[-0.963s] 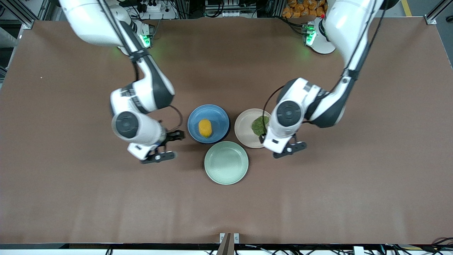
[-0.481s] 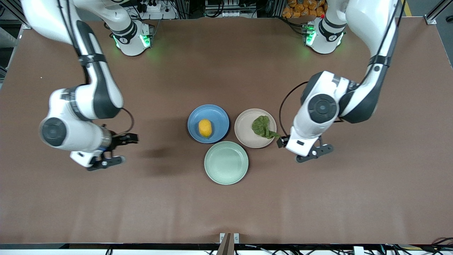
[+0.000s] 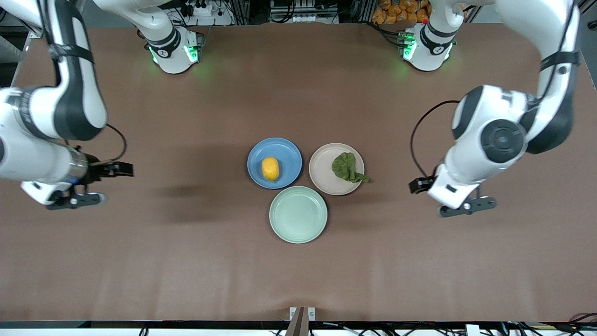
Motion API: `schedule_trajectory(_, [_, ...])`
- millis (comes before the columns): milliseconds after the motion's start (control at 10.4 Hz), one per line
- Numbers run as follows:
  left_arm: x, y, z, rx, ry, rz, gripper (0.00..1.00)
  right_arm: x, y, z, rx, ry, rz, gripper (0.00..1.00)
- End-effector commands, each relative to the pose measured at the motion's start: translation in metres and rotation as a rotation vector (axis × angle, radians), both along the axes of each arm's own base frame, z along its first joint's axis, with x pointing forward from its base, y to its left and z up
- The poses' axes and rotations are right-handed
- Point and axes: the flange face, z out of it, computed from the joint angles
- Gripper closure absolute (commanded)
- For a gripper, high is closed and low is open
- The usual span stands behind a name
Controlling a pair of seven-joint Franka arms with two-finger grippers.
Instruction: Place lemon and lettuce in plates
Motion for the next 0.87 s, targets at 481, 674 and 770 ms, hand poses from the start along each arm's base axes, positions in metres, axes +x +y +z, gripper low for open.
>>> schedule_trajectory(481, [-0.06, 0.069, 0.125, -0.019, 0.031, -0.05, 0.0, -0.06, -0.022, 0.102, 0.049, -0.124, -0.022, 0.0])
schedule_trajectory(674, [-0.077, 0.089, 0.156, -0.078, -0.006, -0.025, 0.0, -0.069, -0.033, 0.127, 0.052, -0.169, -0.039, 0.0])
schedule_trajectory(770, [-0.086, 0.09, 0.17, -0.076, -0.029, -0.029, 0.0, -0.075, -0.038, 0.139, 0.051, -0.178, -0.048, 0.0])
